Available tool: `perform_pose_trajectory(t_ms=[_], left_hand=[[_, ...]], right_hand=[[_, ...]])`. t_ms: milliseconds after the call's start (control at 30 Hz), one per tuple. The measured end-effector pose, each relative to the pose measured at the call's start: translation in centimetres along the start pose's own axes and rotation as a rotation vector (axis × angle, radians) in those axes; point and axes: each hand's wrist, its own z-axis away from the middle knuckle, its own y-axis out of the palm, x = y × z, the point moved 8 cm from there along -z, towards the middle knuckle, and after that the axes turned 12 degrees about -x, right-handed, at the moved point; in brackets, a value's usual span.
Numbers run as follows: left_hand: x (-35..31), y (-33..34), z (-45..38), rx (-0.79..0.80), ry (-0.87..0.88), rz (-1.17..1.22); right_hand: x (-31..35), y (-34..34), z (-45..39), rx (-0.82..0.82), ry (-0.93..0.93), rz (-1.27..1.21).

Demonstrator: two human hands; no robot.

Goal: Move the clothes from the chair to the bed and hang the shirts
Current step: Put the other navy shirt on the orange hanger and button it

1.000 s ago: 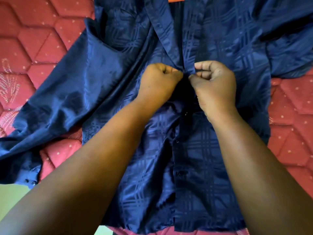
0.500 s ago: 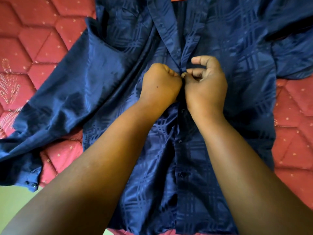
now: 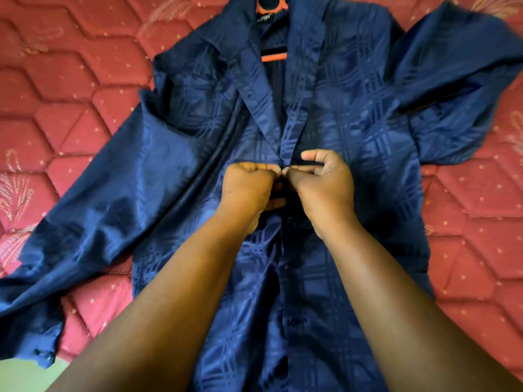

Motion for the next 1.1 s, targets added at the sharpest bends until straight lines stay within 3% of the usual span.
perform_pose_trajectory(t_ms=[300,700,867,1100], left_hand=[[-1.9,0.4,0.7,0.002,0.056,-0.164],[-0.8,0.2,0.5,0.031,-0.102,0.000],[-0.8,0.1,-0.2,-0.005,-0.038,-0.029],[-0.3,0.3,-1.0,0.047,-0.028,-0.066]], right_hand=[[-0.8,-1.0,1.0,-0.145,0.181,-0.316],[-1.6,-0.1,0.7,-0.005,0.316,-0.314],[-1.2,0.4,0.7,0.038,0.254,-0.303],[-2.5,0.6,-0.2,0.095,0.406,-0.531]])
